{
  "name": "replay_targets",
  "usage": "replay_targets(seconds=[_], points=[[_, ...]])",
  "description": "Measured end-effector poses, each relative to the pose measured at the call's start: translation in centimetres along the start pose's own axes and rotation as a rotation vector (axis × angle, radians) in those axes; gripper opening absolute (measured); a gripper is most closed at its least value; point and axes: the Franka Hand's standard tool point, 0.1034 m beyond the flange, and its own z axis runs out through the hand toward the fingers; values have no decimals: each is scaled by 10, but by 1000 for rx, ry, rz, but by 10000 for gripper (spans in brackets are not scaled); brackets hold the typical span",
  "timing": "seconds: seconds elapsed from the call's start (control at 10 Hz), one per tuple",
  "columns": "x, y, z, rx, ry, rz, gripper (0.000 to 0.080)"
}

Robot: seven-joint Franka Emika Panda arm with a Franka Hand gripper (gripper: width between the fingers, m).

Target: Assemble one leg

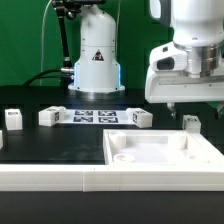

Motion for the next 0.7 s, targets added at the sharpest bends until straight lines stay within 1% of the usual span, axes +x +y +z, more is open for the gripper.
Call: replay_targets(seconds=[0.1, 0.2, 0.3, 0.4, 0.7], points=[[-2, 1, 3, -12, -73, -2, 649], [-1, 1, 5, -17, -112, 1, 649], [-5, 2, 8, -31, -185, -10, 649], [-5, 2, 11, -36, -229, -14, 649], [-13, 4, 20, -66, -432, -25, 649]])
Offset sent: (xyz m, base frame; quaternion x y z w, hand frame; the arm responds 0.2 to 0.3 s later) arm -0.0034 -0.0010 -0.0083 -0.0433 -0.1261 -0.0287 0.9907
